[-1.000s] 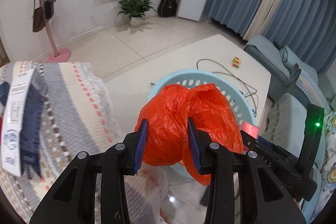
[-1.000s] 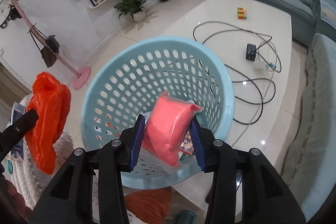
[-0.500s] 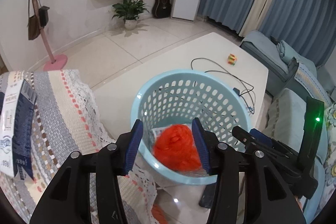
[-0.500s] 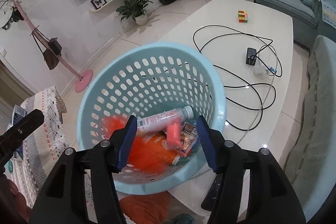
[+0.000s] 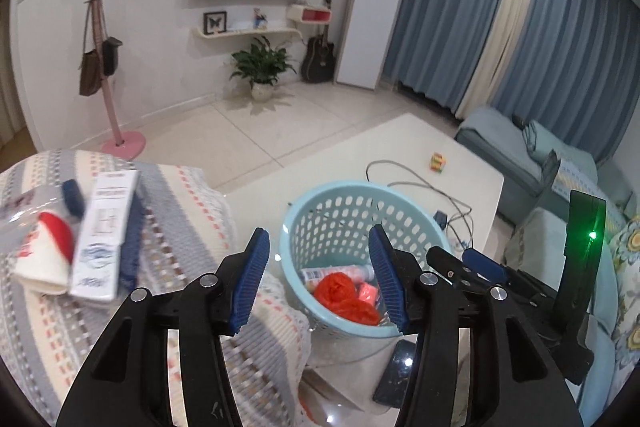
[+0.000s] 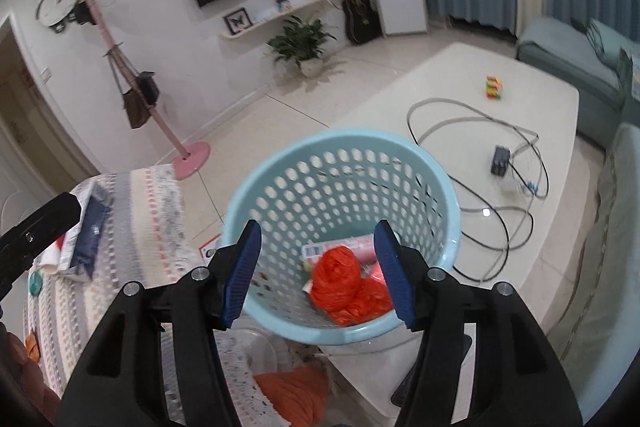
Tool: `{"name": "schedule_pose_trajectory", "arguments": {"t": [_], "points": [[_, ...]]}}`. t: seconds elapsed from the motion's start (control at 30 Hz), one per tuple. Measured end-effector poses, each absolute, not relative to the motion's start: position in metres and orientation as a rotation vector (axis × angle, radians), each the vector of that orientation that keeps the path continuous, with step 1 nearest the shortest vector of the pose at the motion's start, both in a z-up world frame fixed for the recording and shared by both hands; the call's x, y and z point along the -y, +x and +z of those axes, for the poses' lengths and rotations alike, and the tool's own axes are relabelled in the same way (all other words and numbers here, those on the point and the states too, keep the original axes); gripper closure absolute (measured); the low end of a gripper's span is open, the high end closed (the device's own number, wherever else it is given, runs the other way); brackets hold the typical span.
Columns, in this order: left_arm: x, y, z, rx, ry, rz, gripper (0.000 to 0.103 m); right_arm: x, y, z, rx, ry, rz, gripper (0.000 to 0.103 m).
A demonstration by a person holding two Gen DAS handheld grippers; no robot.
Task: Collect trash
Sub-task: 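Move both tools back over the table toward the white milk carton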
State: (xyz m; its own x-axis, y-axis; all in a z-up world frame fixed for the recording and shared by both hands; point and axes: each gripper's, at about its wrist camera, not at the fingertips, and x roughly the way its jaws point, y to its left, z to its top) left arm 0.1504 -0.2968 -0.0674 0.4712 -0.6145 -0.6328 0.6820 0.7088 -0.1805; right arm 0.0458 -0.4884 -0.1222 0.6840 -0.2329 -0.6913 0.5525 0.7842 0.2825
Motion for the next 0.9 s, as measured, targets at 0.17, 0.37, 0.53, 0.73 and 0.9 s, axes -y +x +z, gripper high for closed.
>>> {"name": "schedule_pose_trajectory", "arguments": {"t": [0.17,0.37,0.53,0.73,0.9], "points": [[0.256,0.151,-0.054,-0.707,0.044,-0.751,0.053,0.452,0.054,-0.097,-0.651,0.447,-0.396,0.046],[0.197,0.156,-0.039,-0.670,-0.019,-0.678,0.053,0.404,0.073,-0.078,-0.633,0.374,-0.314,0.041],[0.145,0.167,-0.032,-0.655,-0.069,-0.596,0.050,0.360,0.095,-0.071,-0.636,0.318,-0.241,0.038],[0.077,0.187,-0.036,-0.670,-0.155,-0.517,0.046,0.306,0.126,-0.067,-0.649,0.253,-0.172,0.034],[0.037,0.209,-0.044,-0.708,-0.188,-0.507,0.044,0.273,0.160,-0.072,-0.690,0.225,-0.135,0.027]]}}
